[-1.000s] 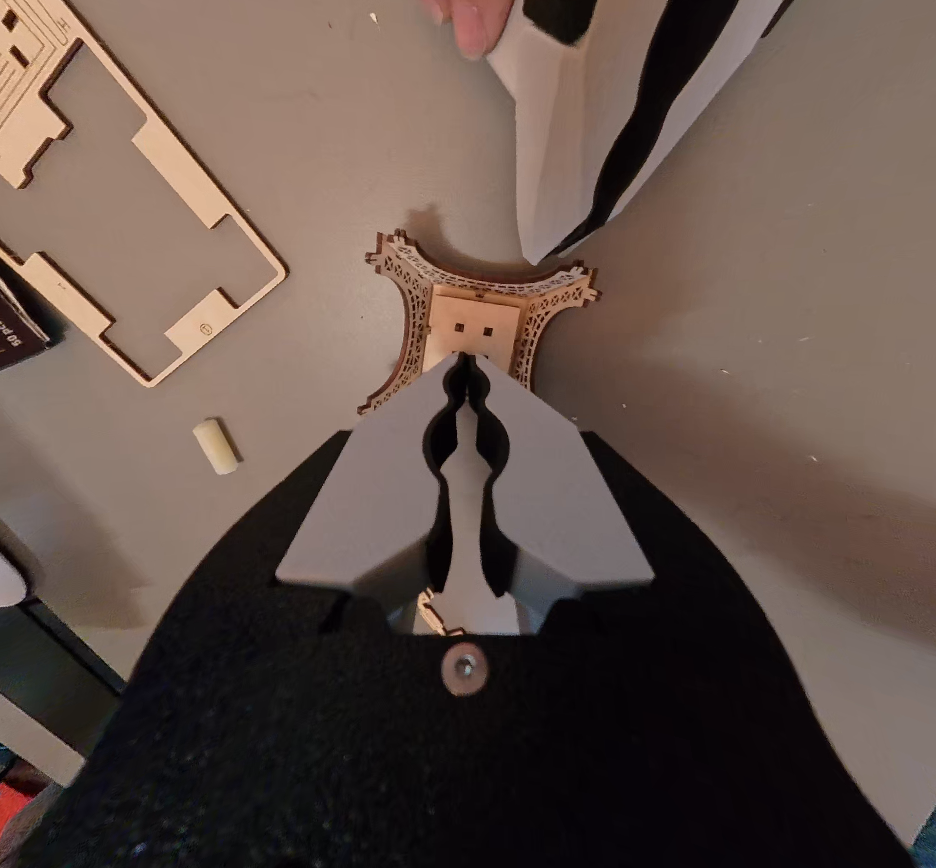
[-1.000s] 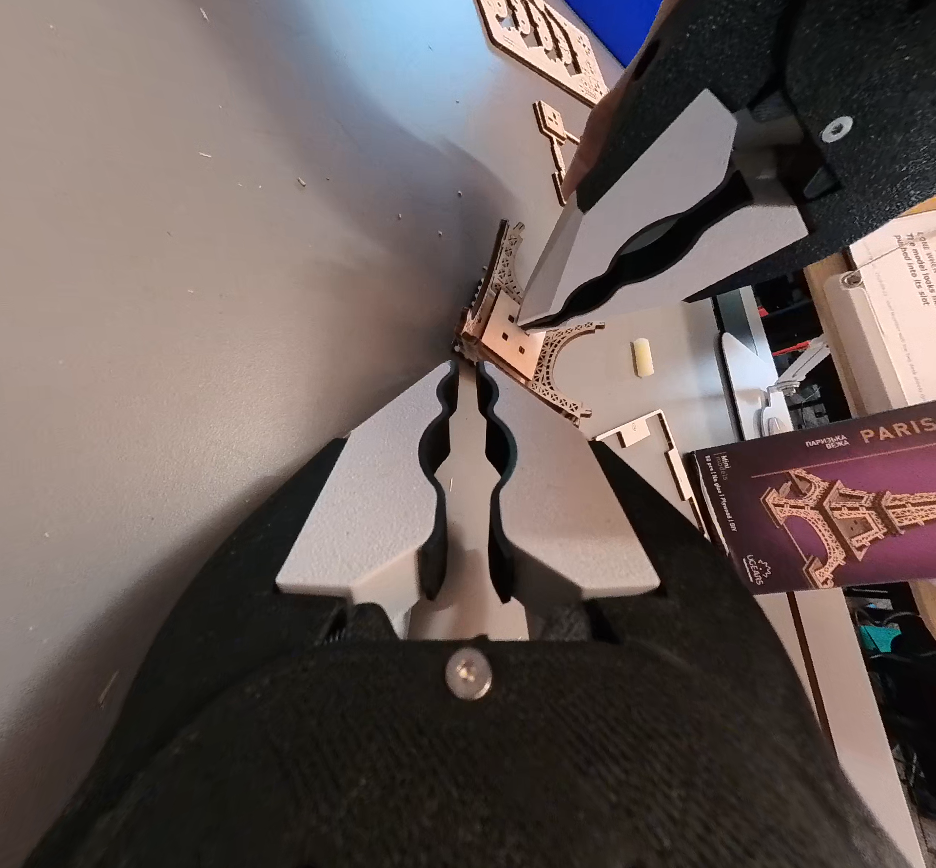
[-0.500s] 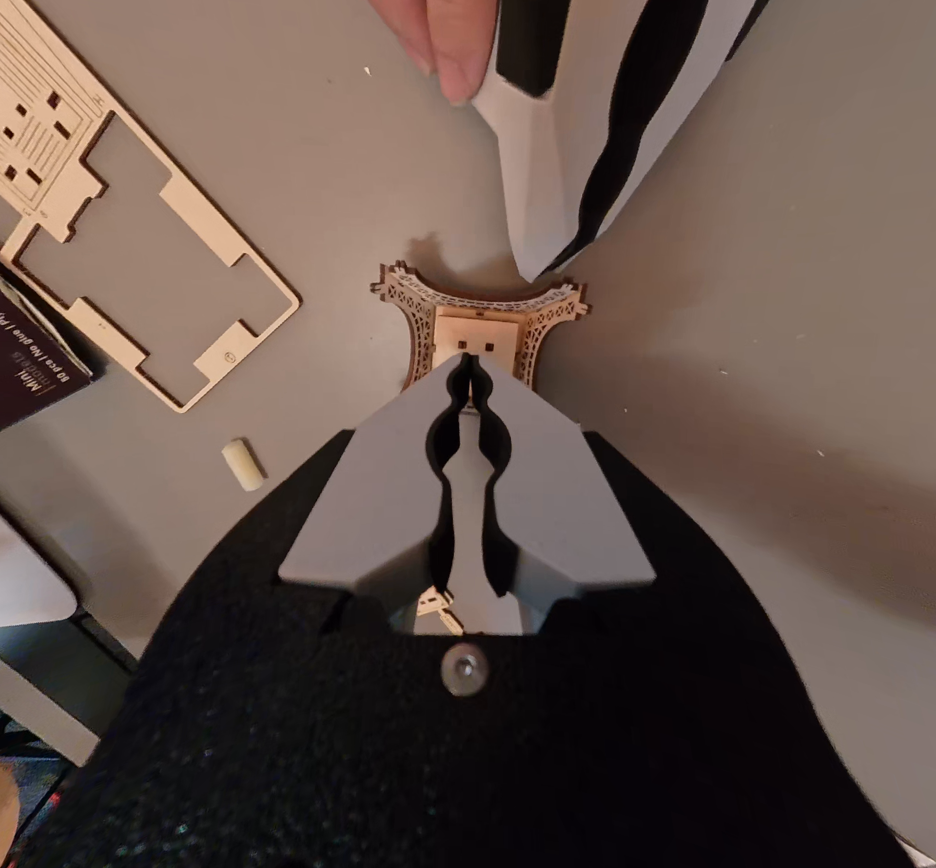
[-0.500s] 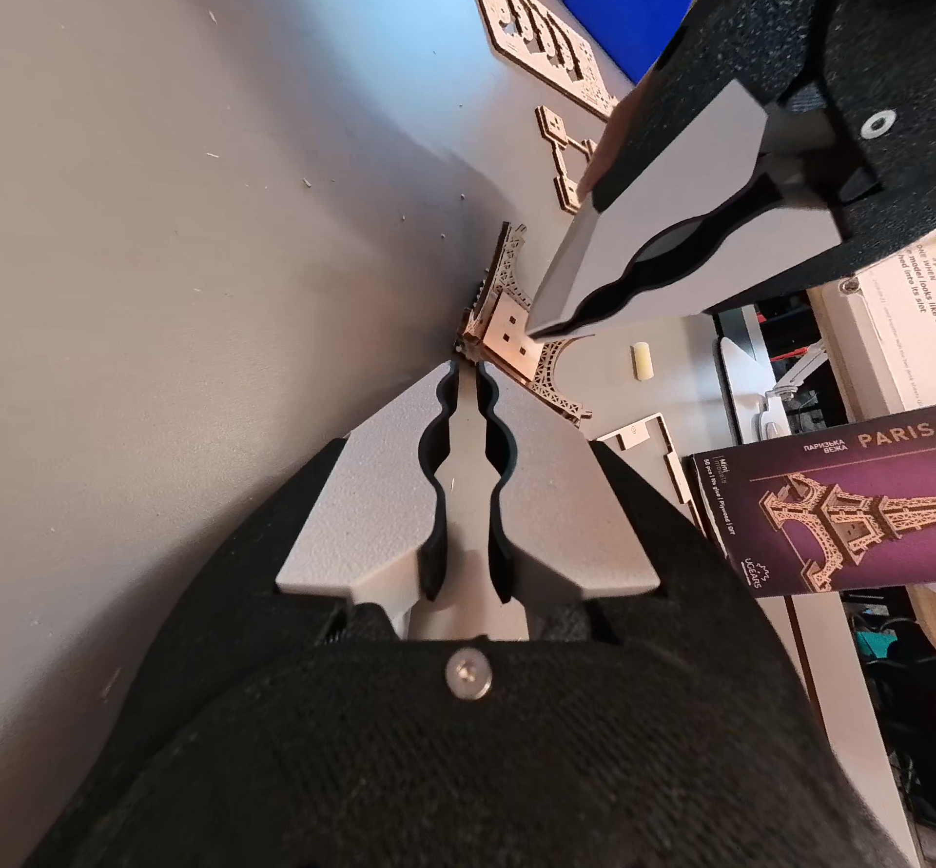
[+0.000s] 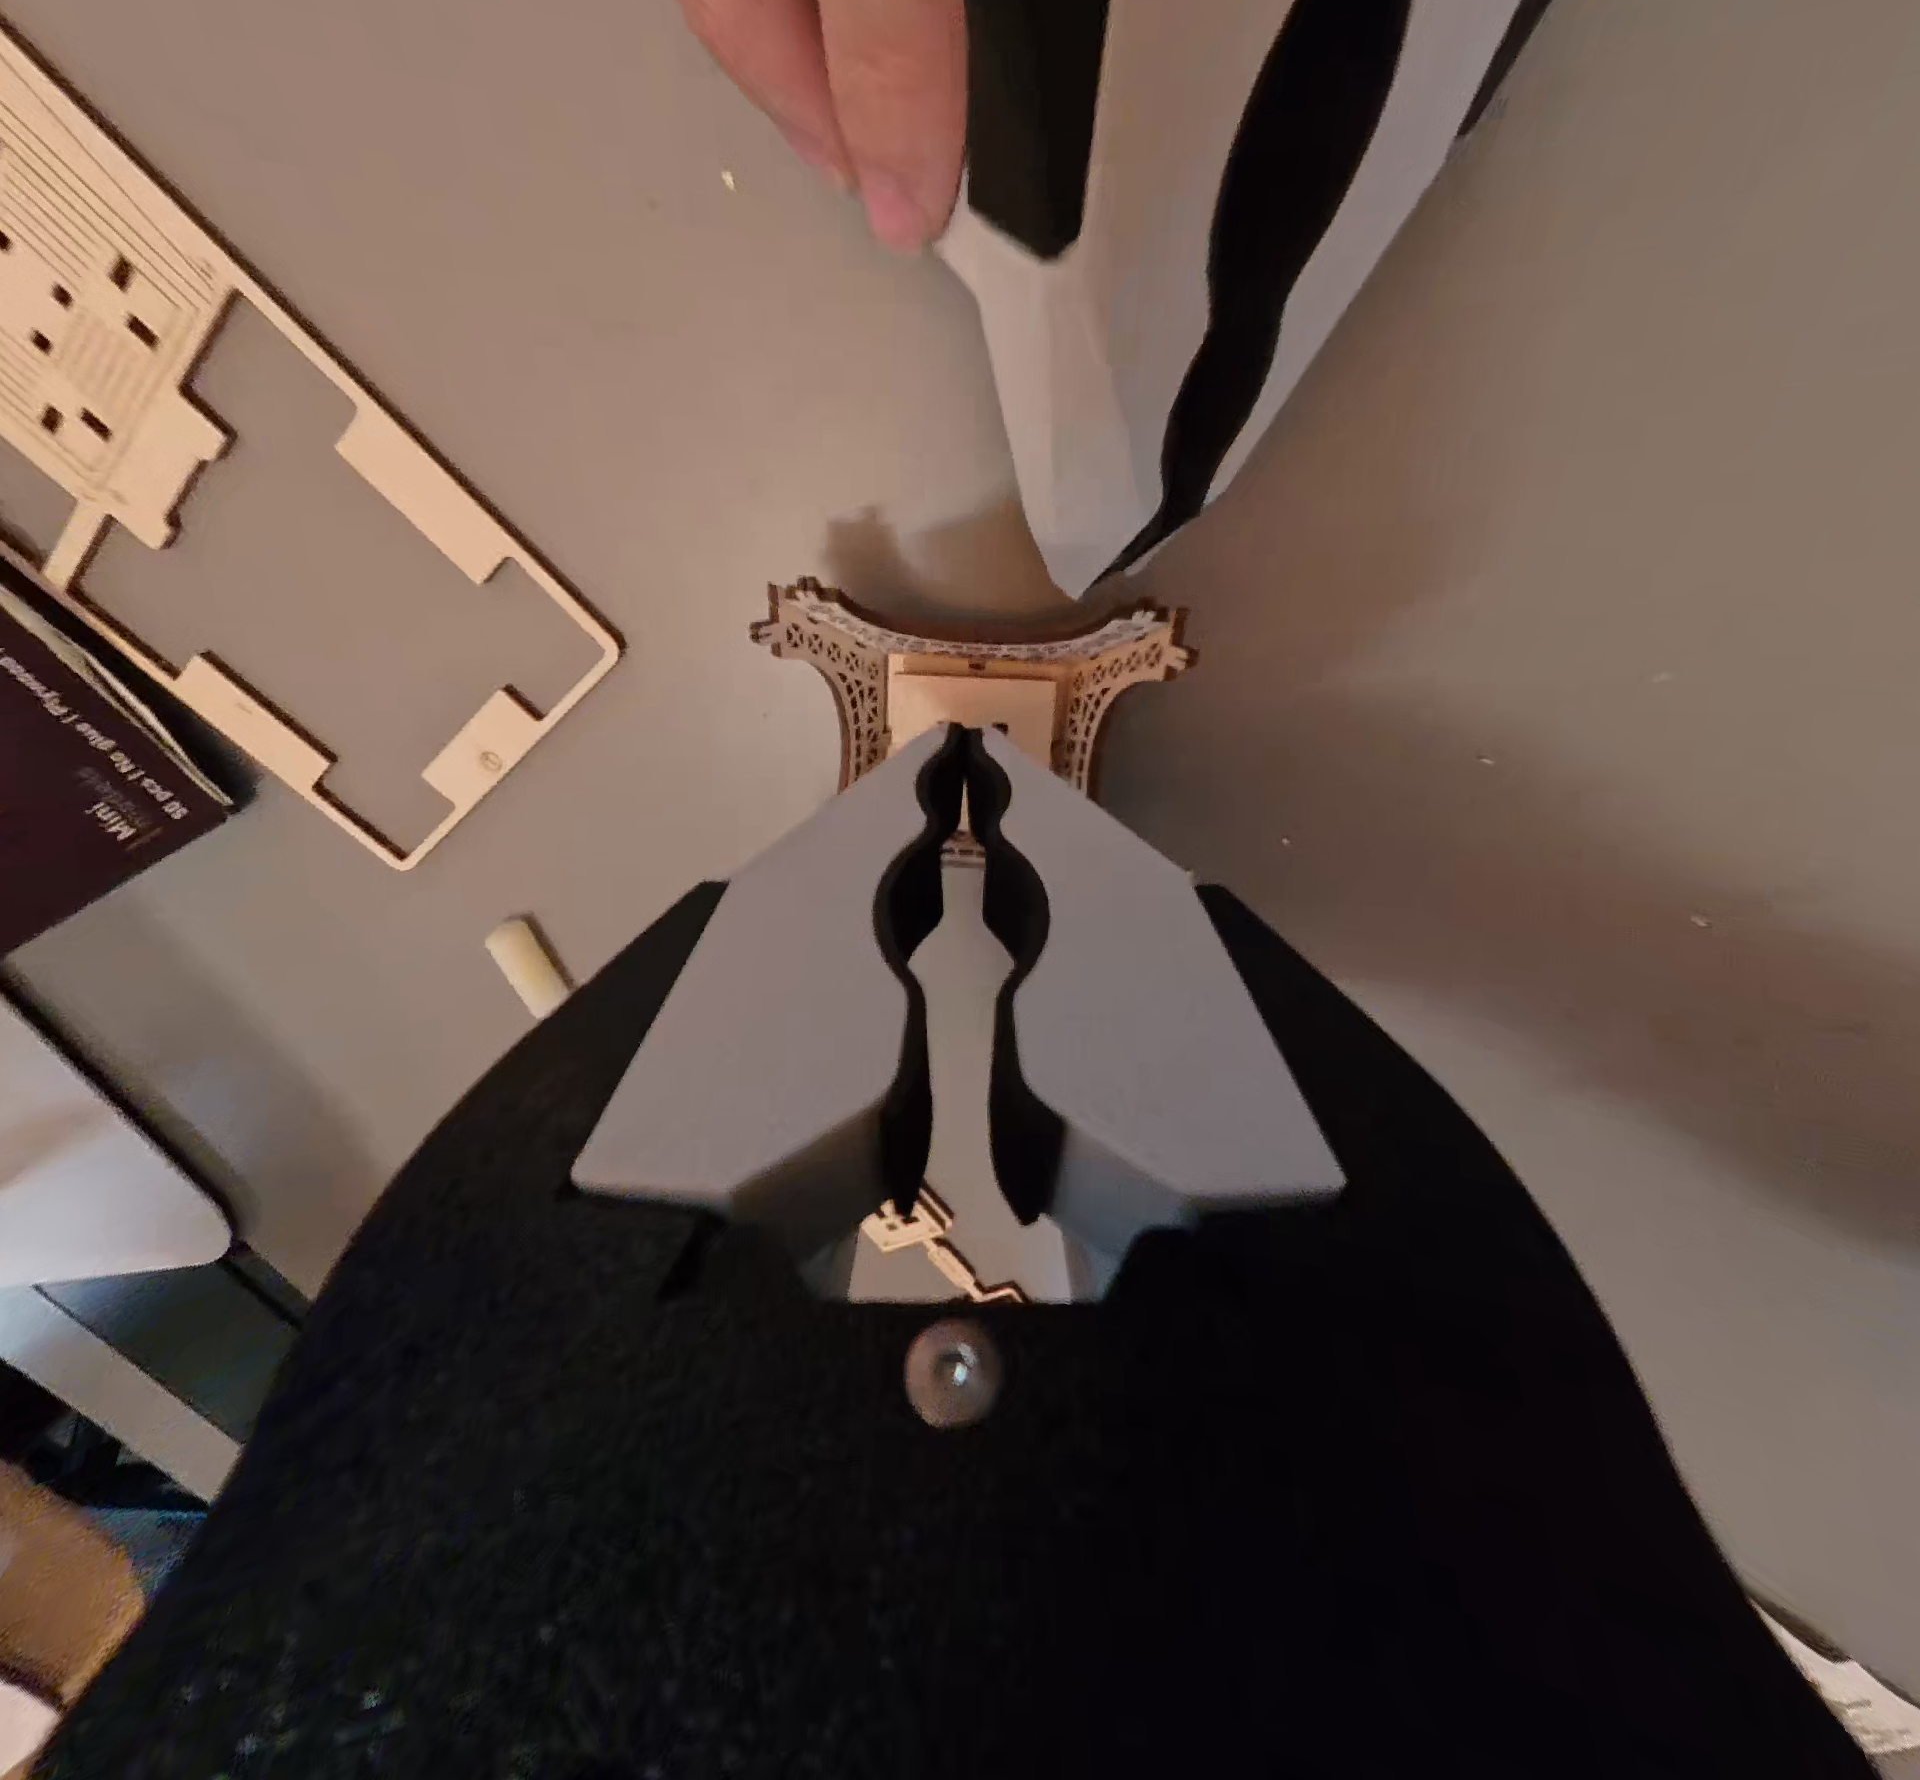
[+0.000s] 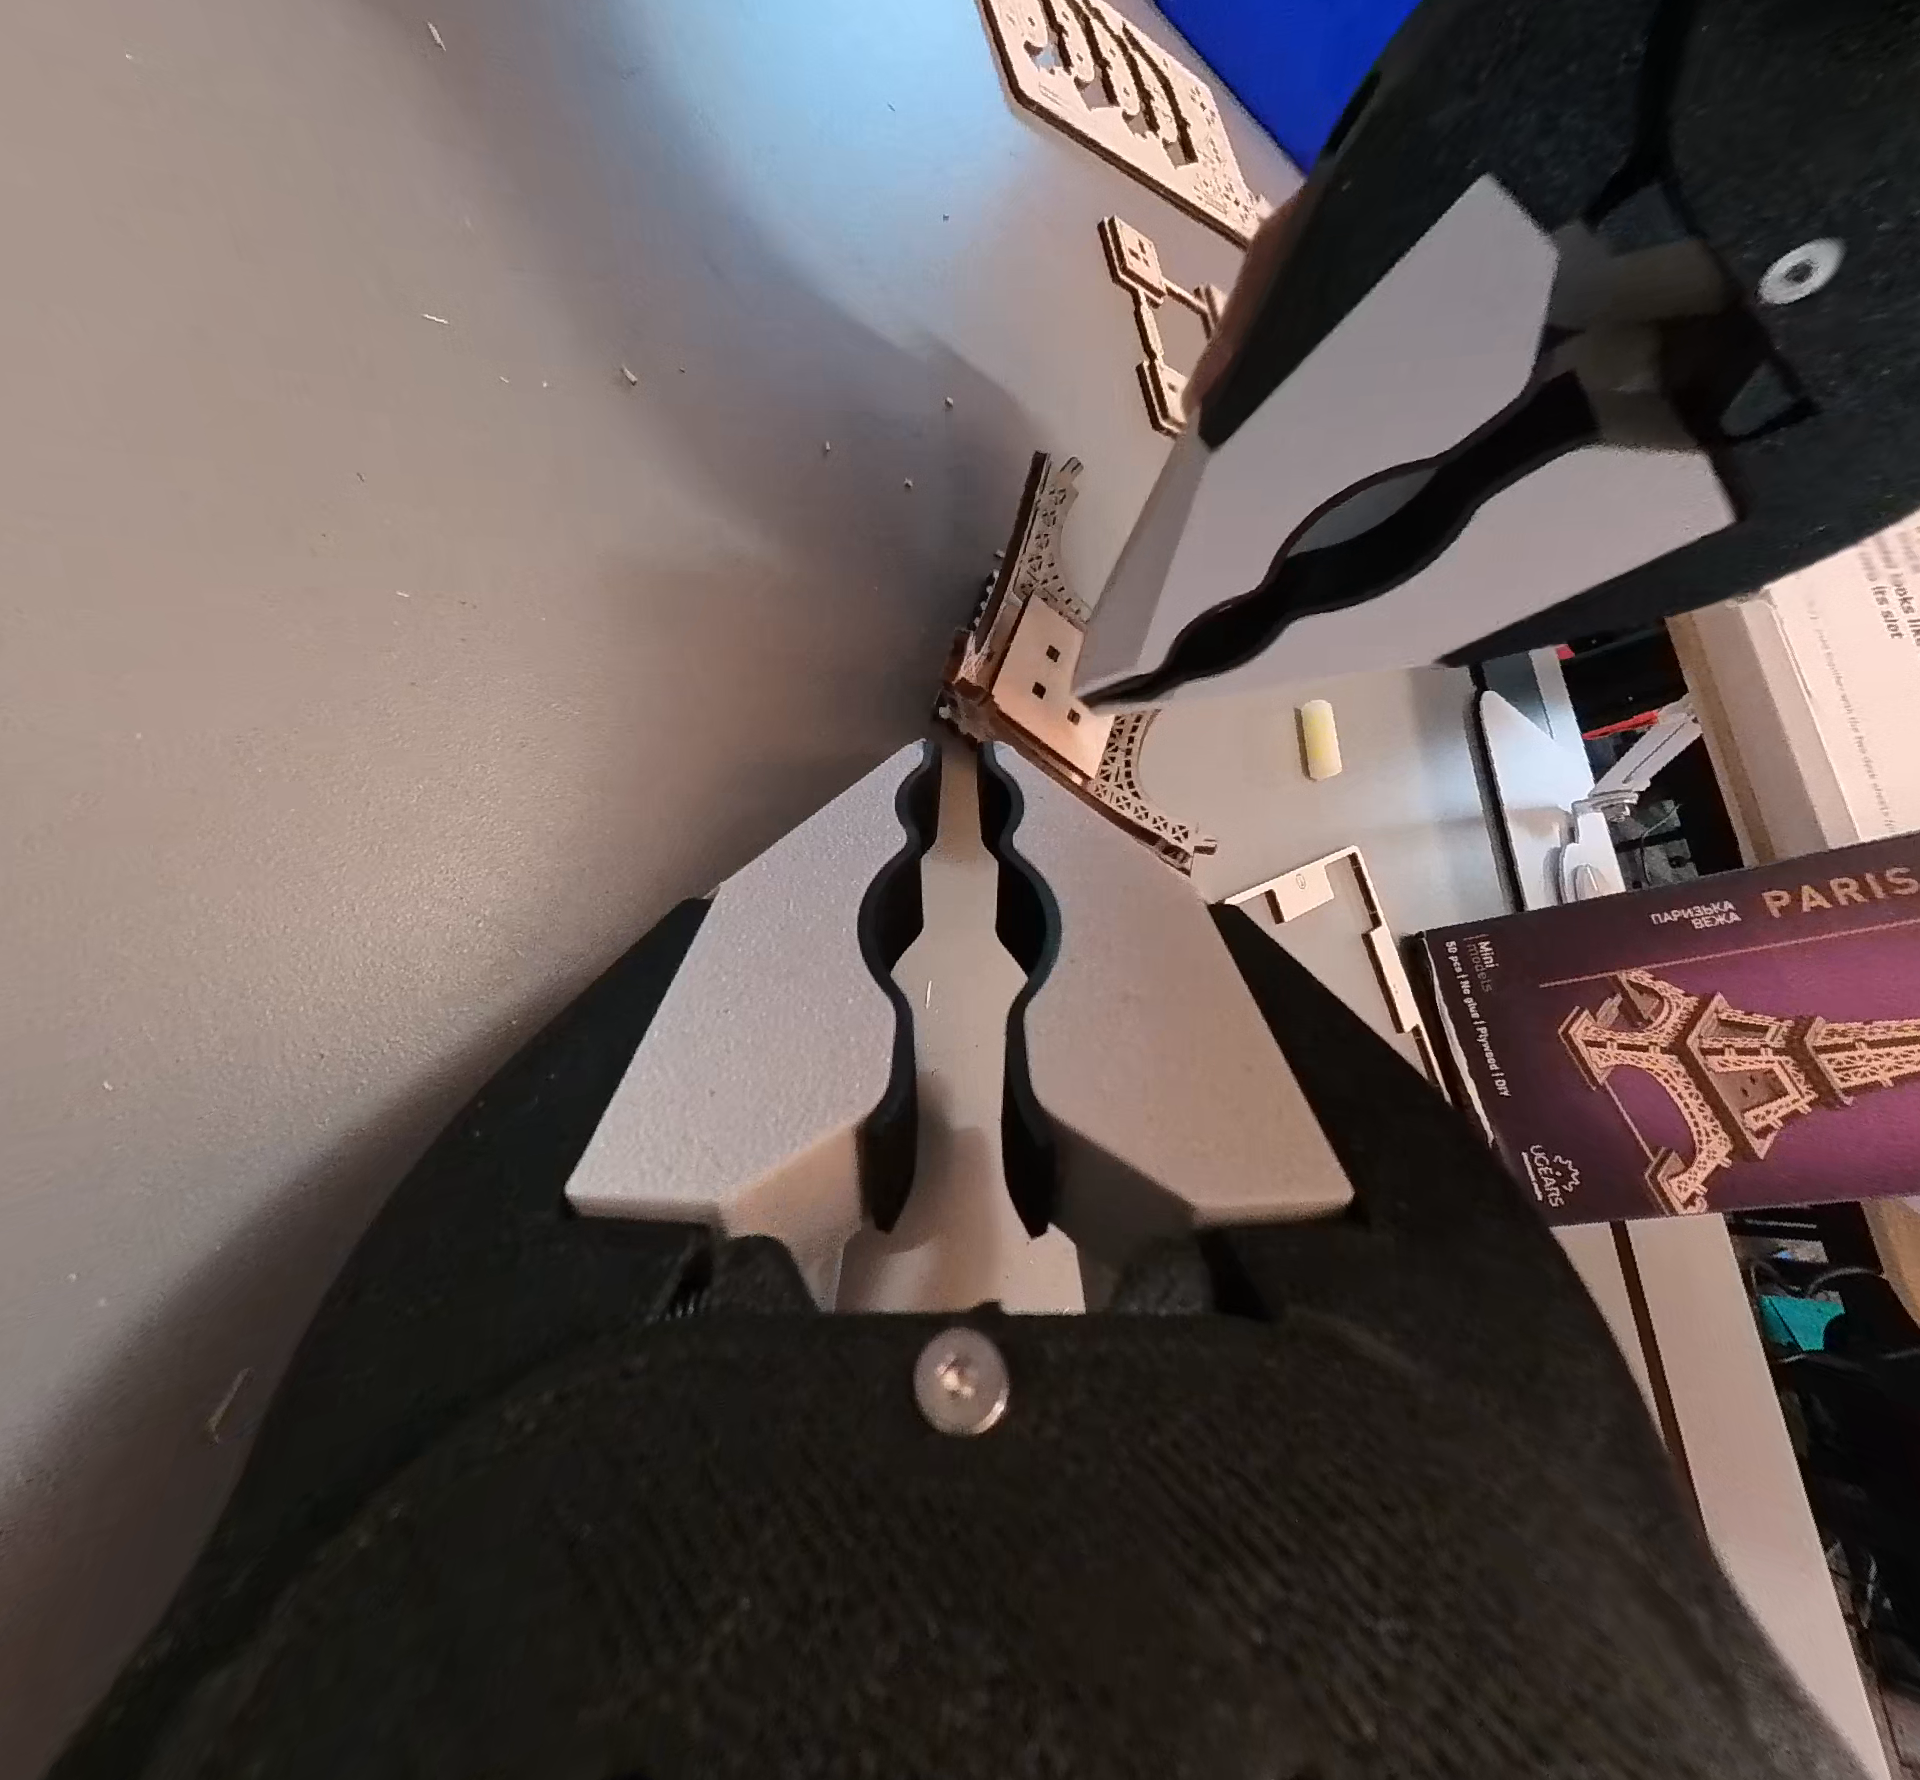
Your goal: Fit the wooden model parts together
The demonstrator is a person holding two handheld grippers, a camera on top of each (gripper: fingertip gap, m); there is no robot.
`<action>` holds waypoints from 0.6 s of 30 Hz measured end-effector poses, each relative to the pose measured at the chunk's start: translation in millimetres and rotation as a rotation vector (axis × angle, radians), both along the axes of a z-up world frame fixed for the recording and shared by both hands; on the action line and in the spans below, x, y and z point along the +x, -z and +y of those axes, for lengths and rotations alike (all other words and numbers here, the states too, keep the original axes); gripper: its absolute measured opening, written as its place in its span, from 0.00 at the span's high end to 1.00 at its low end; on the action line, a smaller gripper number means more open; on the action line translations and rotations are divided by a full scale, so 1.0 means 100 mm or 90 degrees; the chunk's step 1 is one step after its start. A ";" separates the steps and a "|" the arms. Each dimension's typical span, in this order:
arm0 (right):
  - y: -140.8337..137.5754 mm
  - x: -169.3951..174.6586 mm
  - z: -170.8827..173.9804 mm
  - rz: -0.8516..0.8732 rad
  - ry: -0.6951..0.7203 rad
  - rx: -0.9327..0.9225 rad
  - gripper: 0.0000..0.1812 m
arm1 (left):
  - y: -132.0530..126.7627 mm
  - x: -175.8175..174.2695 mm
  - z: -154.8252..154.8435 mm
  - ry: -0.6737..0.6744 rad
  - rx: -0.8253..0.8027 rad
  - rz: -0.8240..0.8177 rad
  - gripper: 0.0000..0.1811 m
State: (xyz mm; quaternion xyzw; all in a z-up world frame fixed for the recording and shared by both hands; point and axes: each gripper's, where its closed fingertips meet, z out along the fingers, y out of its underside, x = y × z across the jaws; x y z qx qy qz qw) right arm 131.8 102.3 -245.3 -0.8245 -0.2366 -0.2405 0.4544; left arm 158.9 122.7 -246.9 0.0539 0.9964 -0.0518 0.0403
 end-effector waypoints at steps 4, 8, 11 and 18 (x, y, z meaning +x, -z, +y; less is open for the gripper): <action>0.00 0.00 0.00 0.000 0.000 0.000 0.97 | 0.06 -0.03 0.01 0.004 0.014 0.013 1.00; 0.00 0.00 0.01 0.000 0.000 0.000 0.97 | -0.03 0.04 0.00 0.000 0.014 -0.013 1.00; 0.00 0.00 0.01 0.000 0.000 0.000 0.97 | 0.06 0.03 0.03 0.005 0.038 -0.005 1.00; 0.00 -0.01 0.01 0.000 0.000 0.000 0.97 | 0.07 0.04 0.06 0.007 0.052 -0.003 1.00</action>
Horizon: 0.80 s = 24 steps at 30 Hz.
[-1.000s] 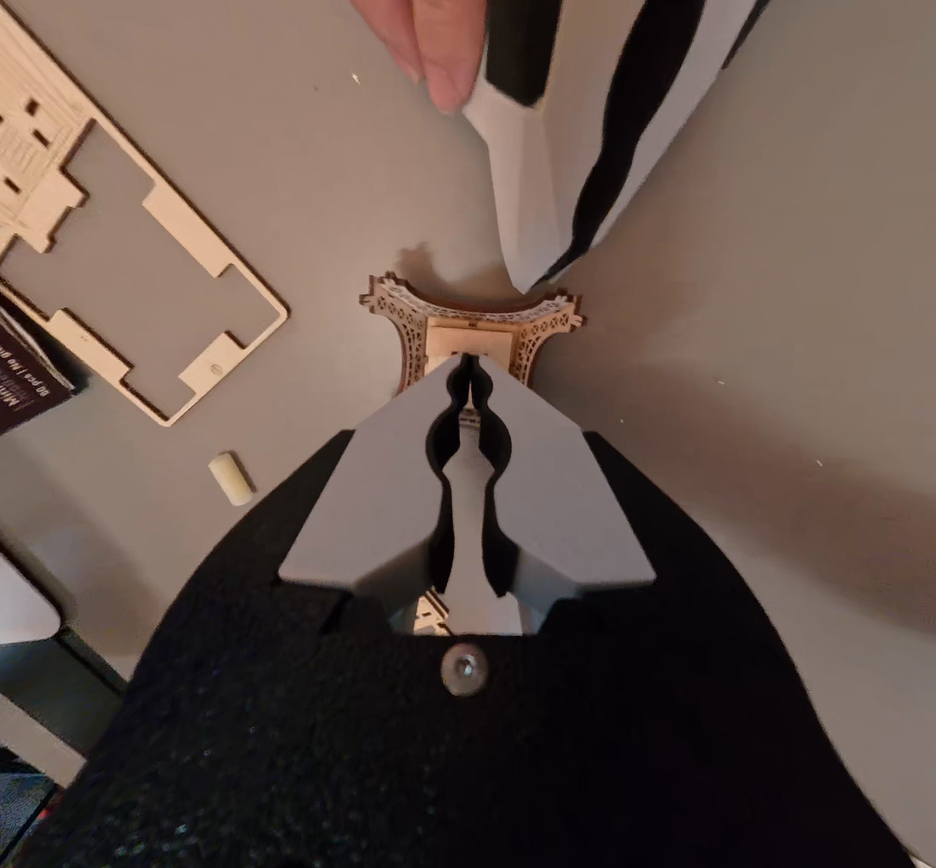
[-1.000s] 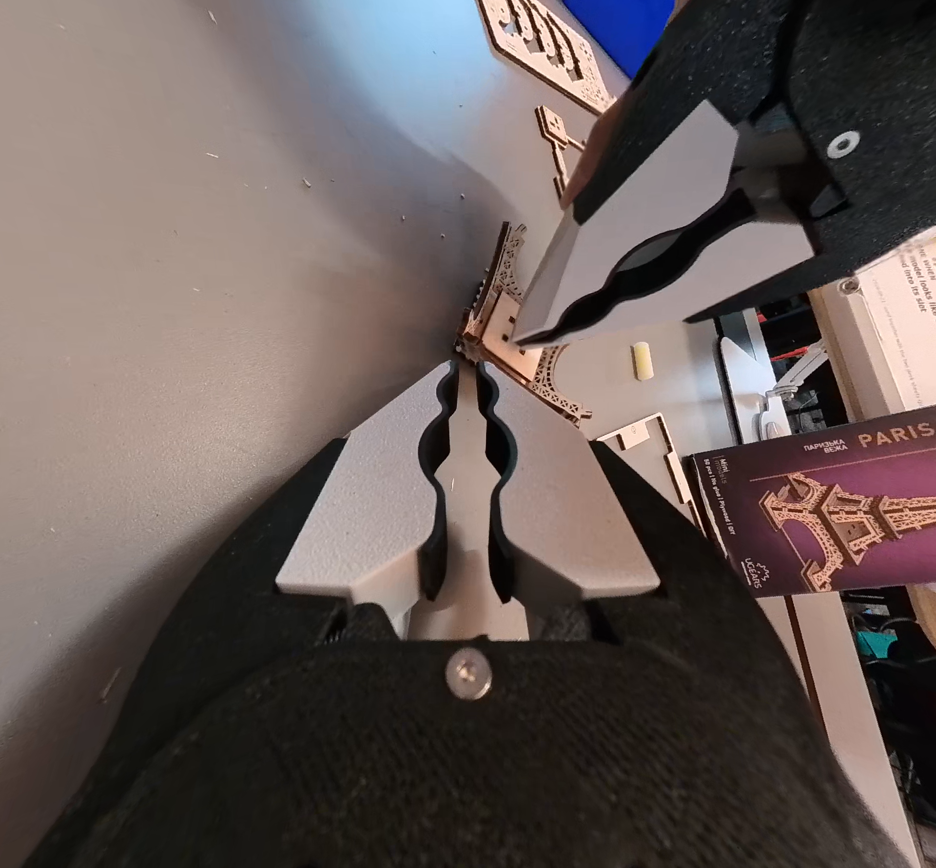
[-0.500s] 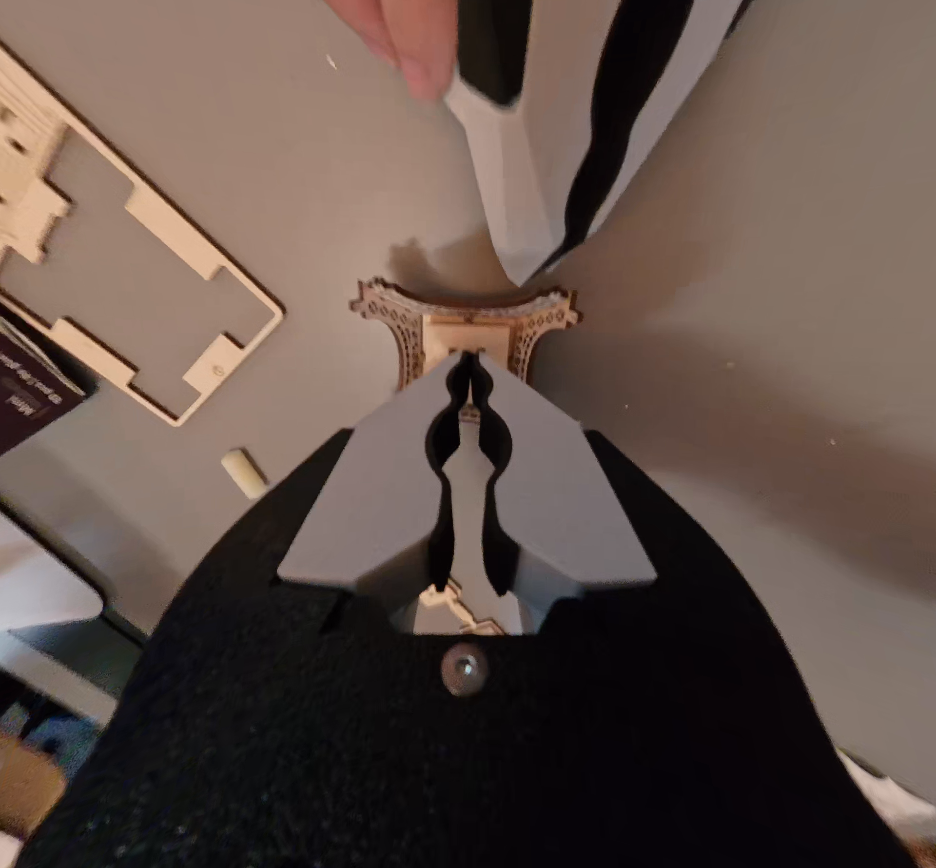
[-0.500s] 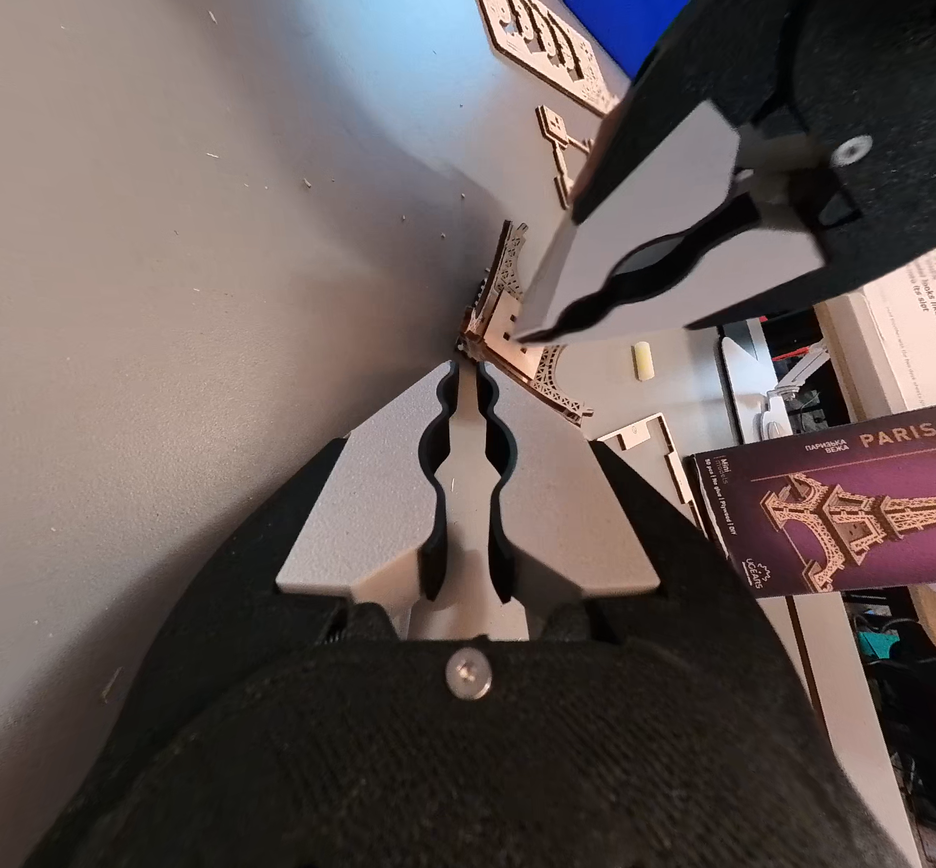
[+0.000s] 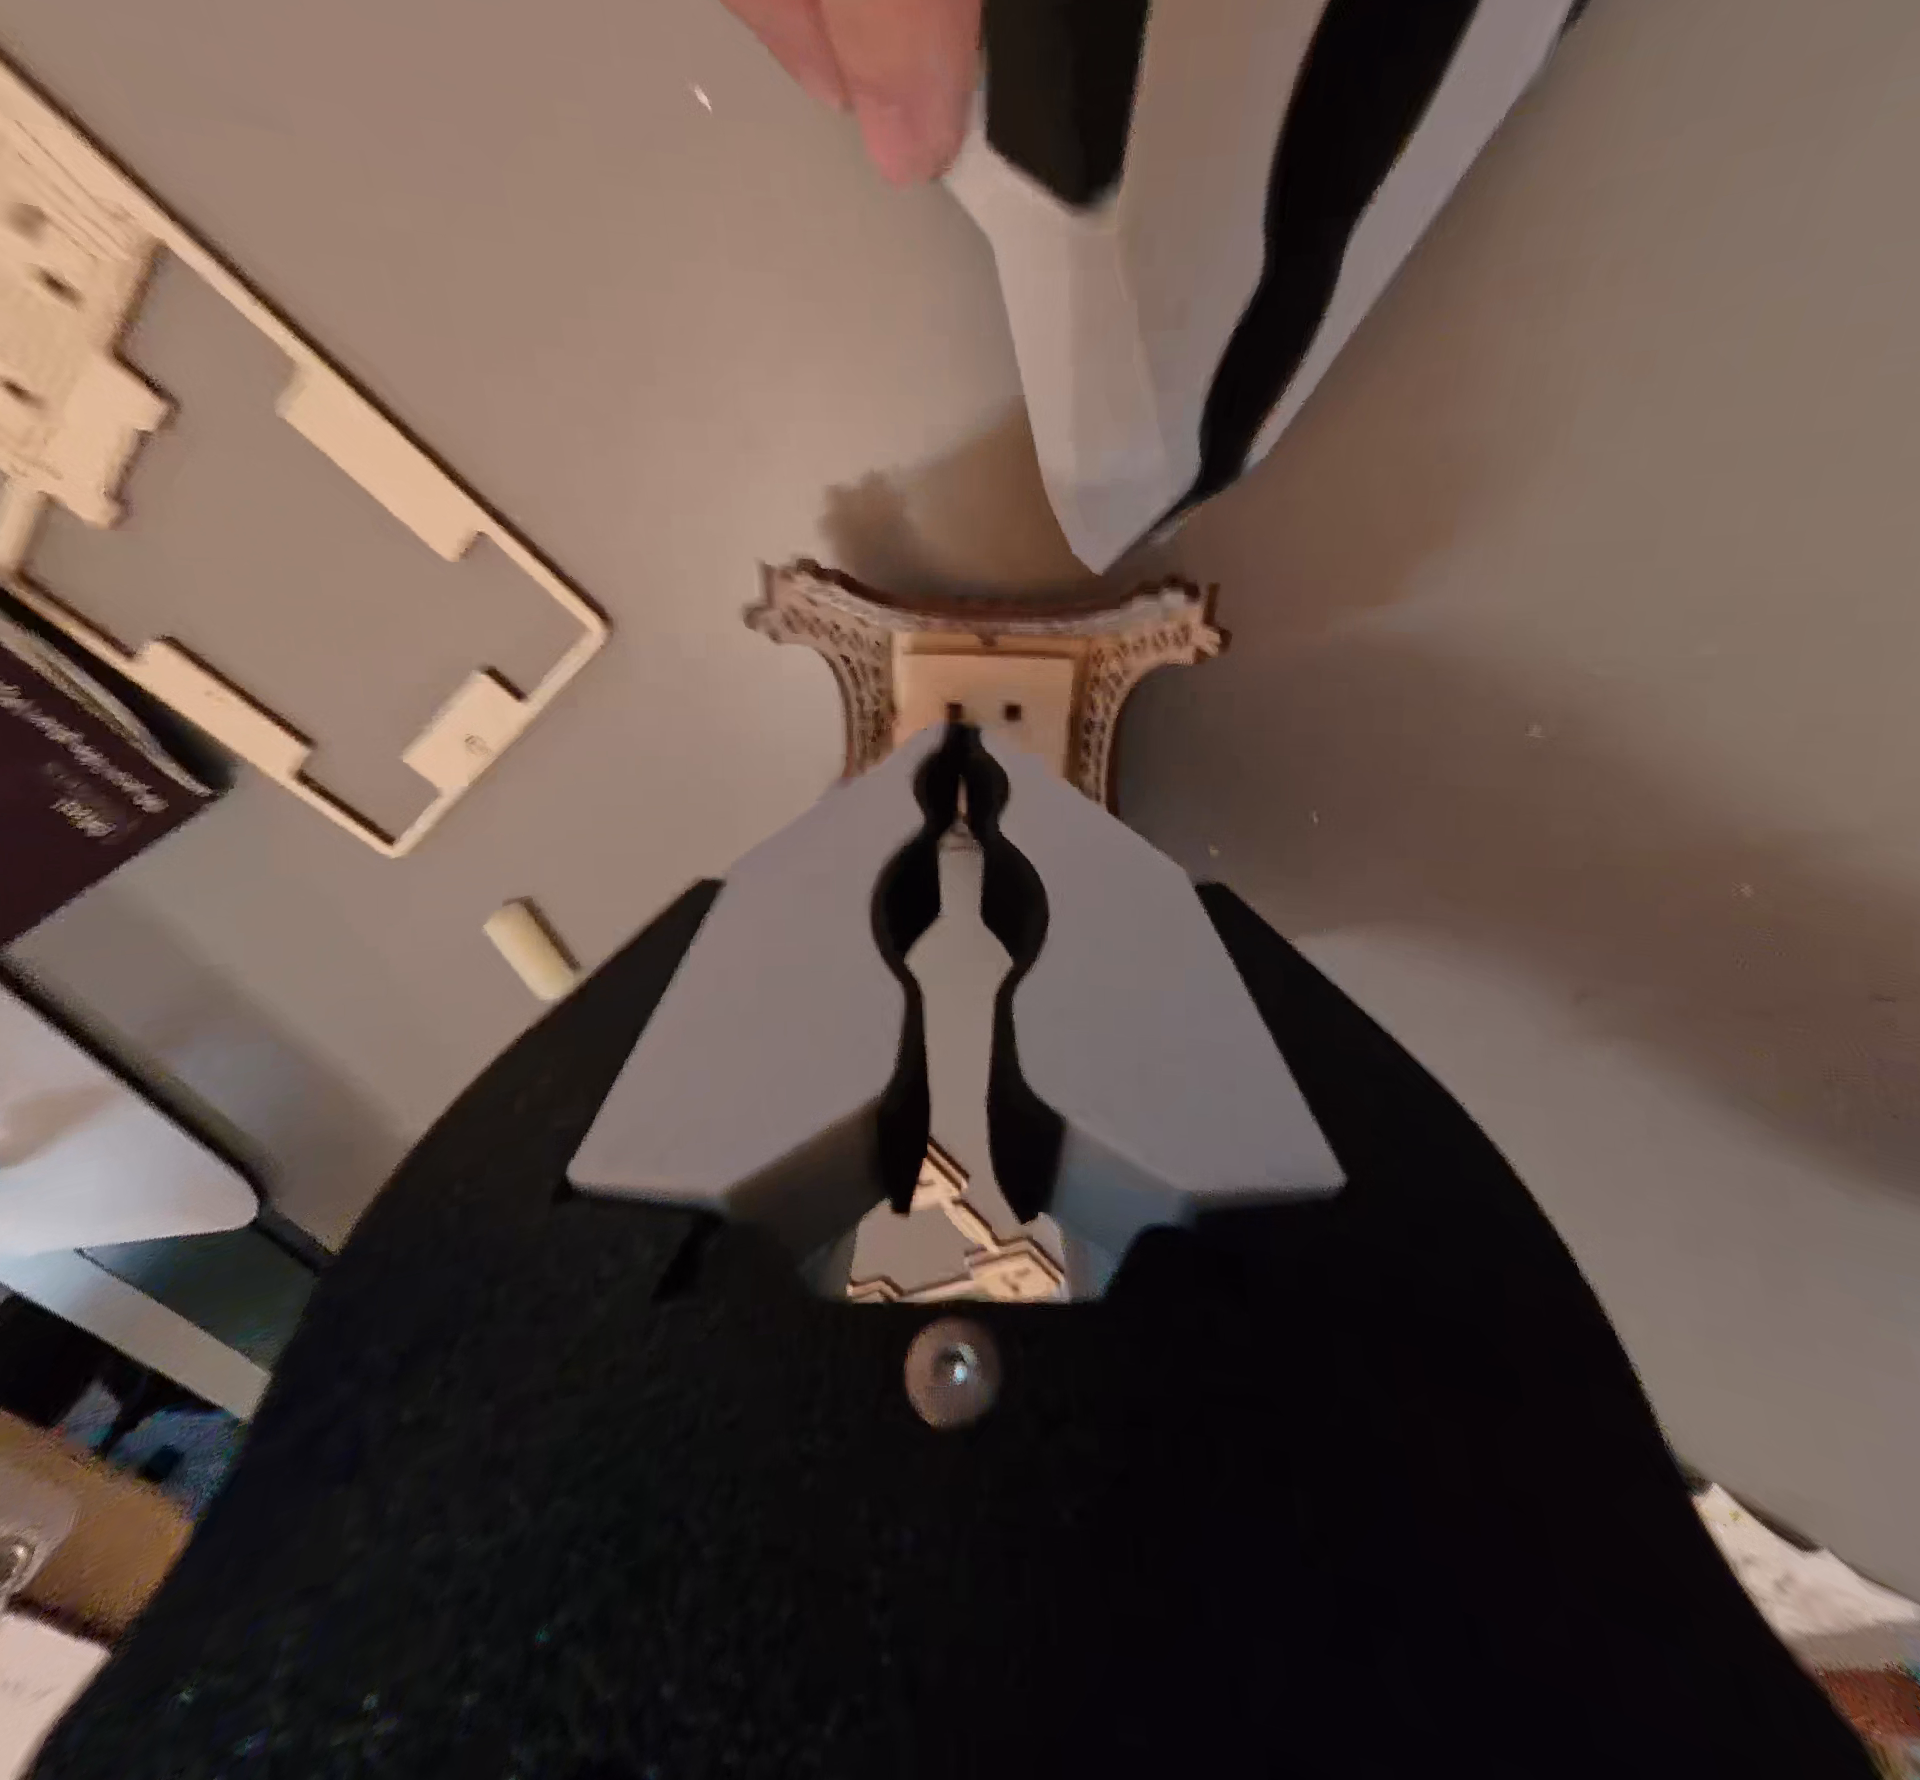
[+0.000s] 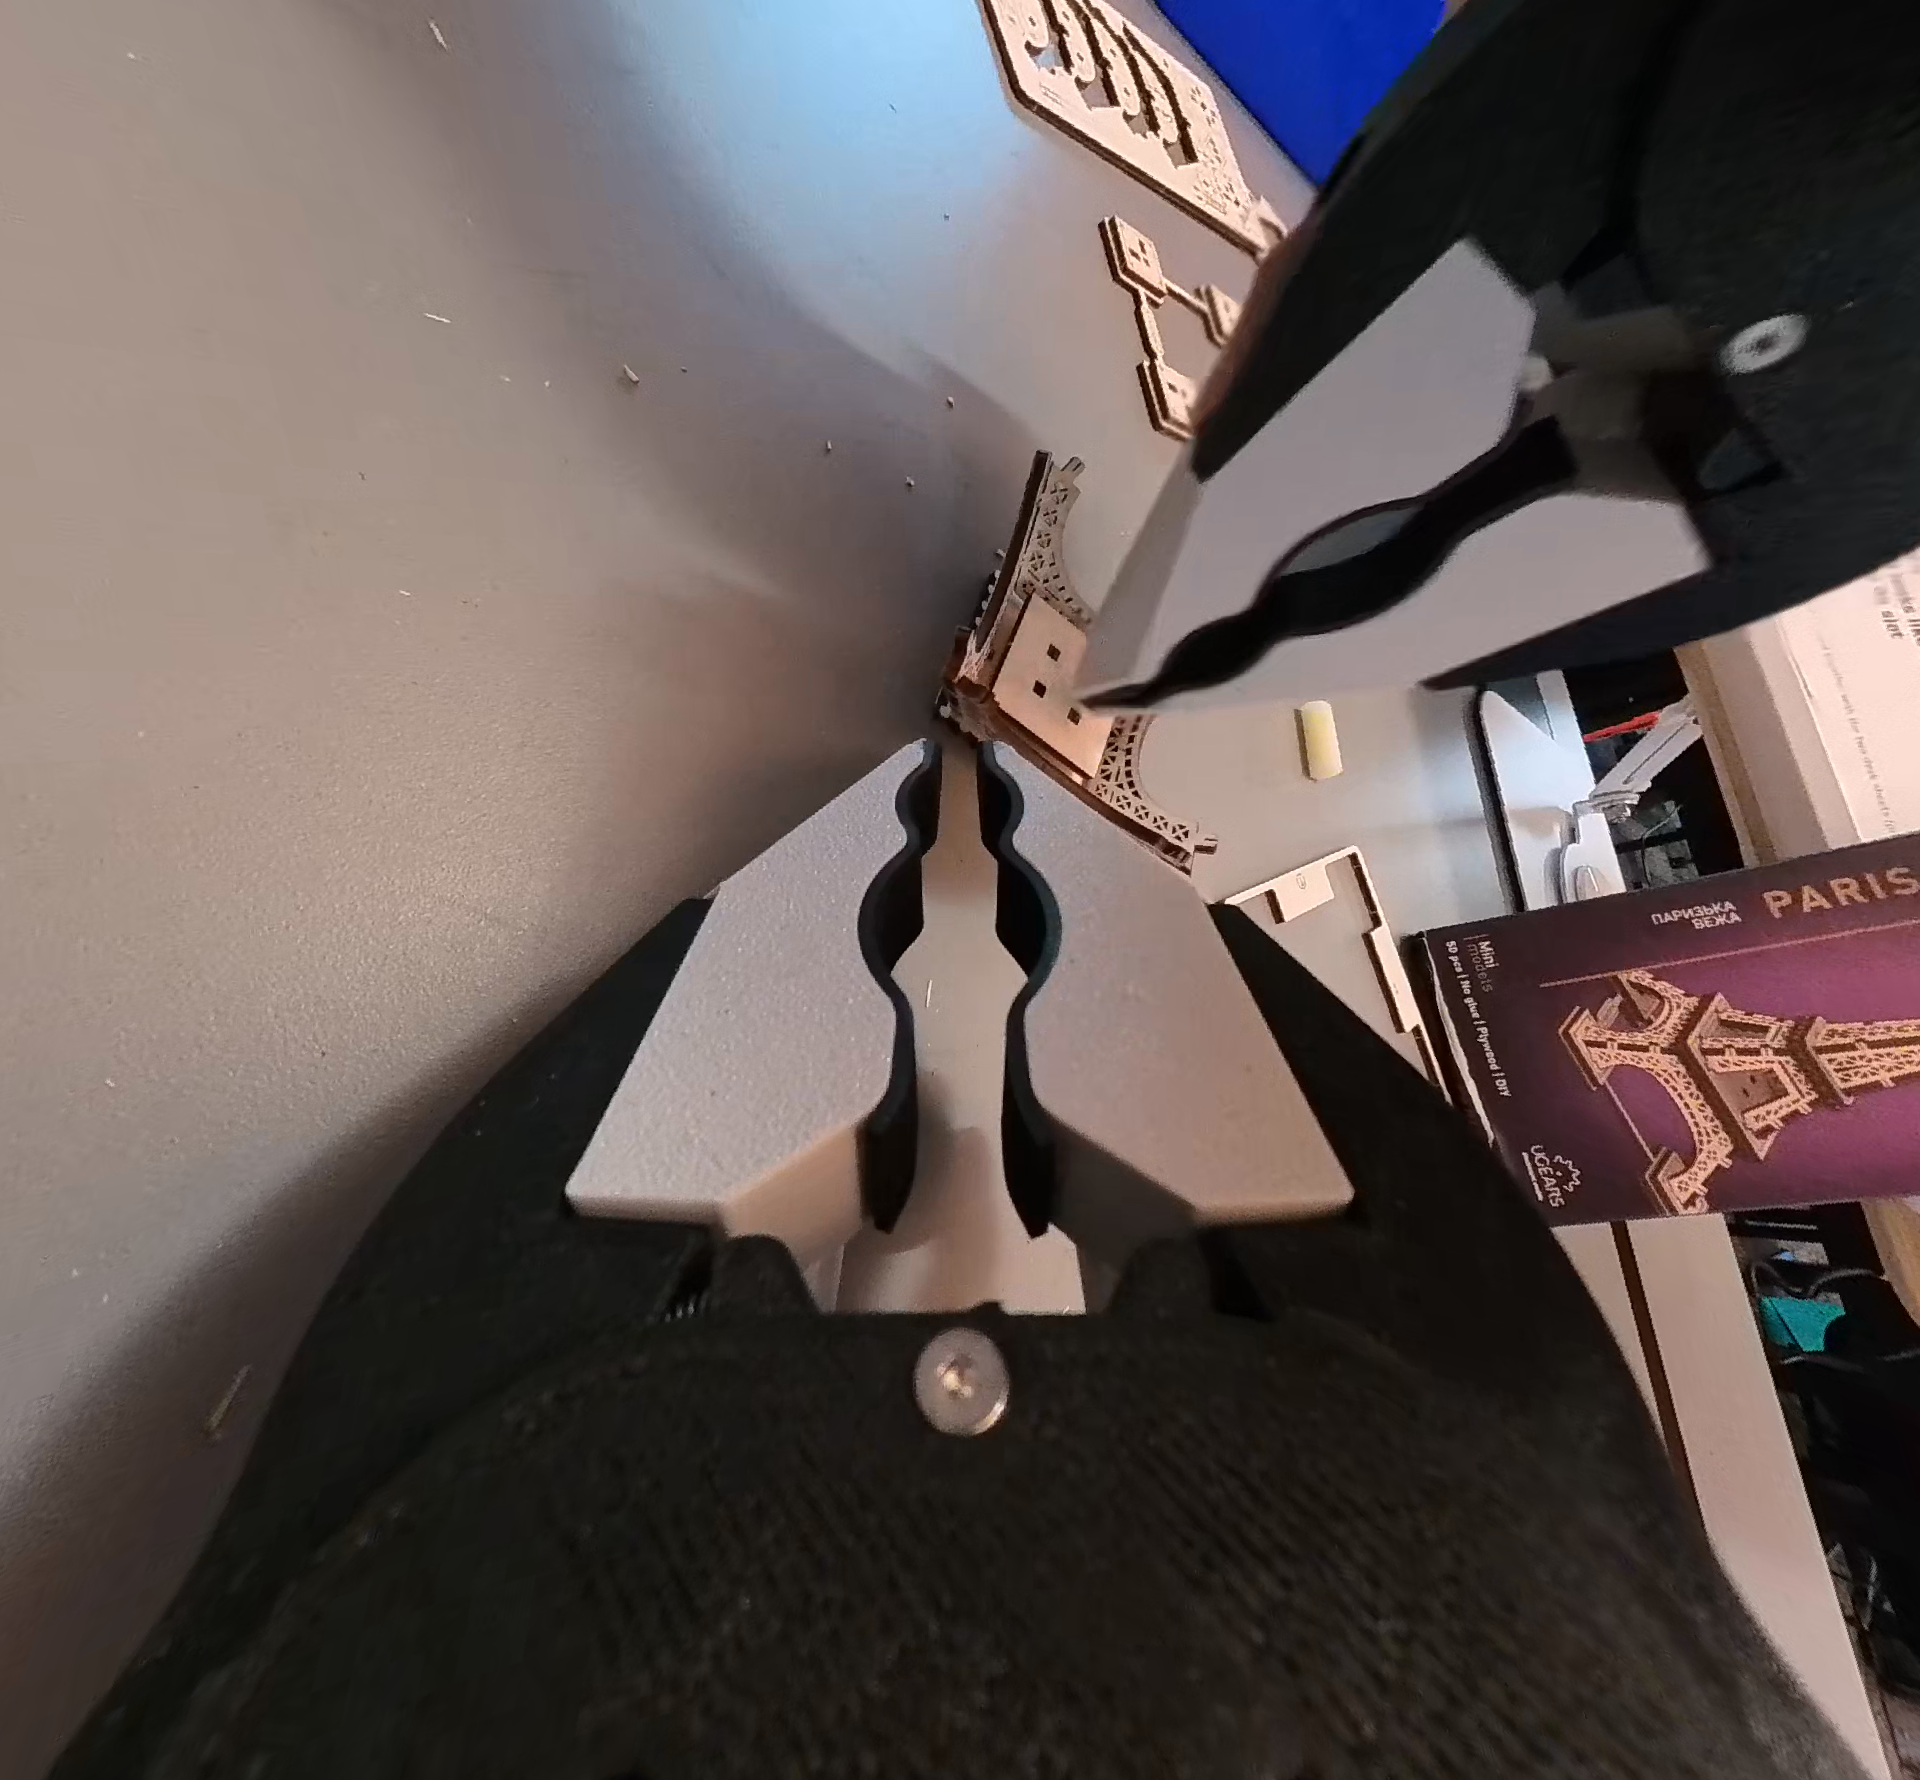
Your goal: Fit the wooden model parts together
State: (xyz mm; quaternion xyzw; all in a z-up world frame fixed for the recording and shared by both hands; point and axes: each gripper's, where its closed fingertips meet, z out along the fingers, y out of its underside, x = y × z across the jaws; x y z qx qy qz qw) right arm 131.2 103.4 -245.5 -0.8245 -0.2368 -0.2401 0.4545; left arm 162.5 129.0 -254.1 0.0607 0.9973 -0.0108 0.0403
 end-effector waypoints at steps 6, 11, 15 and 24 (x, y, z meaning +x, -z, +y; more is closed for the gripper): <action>0.00 0.00 0.00 0.000 0.000 0.000 0.97 | -0.07 0.00 -0.04 -0.008 -0.026 0.000 1.00; -0.02 0.02 -0.01 0.004 0.006 0.009 0.94 | -0.10 0.00 -0.04 -0.006 -0.030 -0.012 1.00; -0.10 0.12 -0.03 0.000 0.033 0.042 0.89 | -0.02 -0.04 -0.07 -0.008 -0.041 0.003 1.00; -0.29 0.50 -0.01 -0.215 0.068 0.055 0.80 | -0.60 0.28 0.19 -0.265 -0.294 -0.198 1.00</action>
